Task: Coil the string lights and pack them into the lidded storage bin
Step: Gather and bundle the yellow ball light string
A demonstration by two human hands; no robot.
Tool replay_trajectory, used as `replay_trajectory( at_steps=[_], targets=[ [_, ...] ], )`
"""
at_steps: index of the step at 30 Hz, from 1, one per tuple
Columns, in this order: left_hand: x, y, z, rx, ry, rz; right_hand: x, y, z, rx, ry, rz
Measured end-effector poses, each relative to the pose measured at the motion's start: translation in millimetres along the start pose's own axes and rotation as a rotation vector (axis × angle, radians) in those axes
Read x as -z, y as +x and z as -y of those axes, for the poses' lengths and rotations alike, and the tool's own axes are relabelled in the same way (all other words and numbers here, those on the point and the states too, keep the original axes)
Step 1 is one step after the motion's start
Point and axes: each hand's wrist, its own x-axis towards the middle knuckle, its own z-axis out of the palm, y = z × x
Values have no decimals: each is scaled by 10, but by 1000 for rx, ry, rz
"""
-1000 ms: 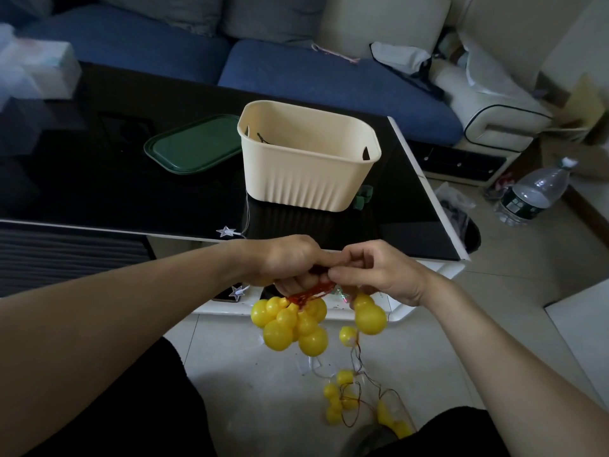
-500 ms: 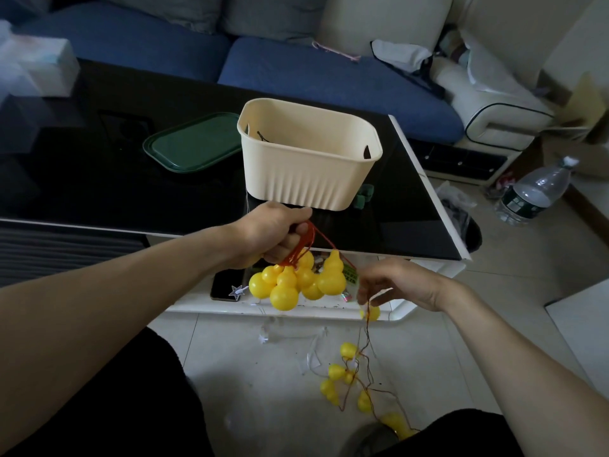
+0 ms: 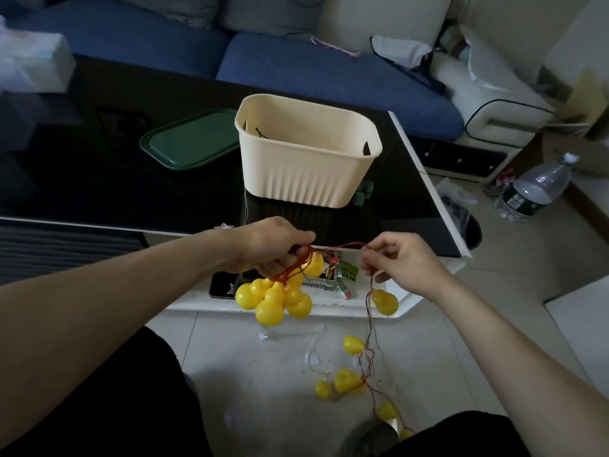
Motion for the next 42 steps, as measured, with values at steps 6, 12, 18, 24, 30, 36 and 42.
replay_trajectory(
  at_steps=[6, 12, 18, 24, 30, 36, 42],
  targets=[
    [-28, 4, 1, -2, 30, 56, -70, 28, -218, -256, -206, 220],
    [-35, 12, -12, -107, -66, -47, -120, 36, -318, -301, -199, 302],
    [-57, -17, -23, -189, -130, -60, -221, 61, -365, -261, -401, 343],
    [-51, -56, -20, -226, -161, -58, -327, 94, -400, -213, -392, 259],
    [-44, -76, 2, -219, -134, -65, -395, 123, -460, -295, -391, 368],
    [-38, -74, -1, -225, -154, -62, -408, 102, -470, -352, -393, 452],
    [-49, -79, -13, -232, -167, -65, -407, 60, -446, -314, -412, 451]
  ],
)
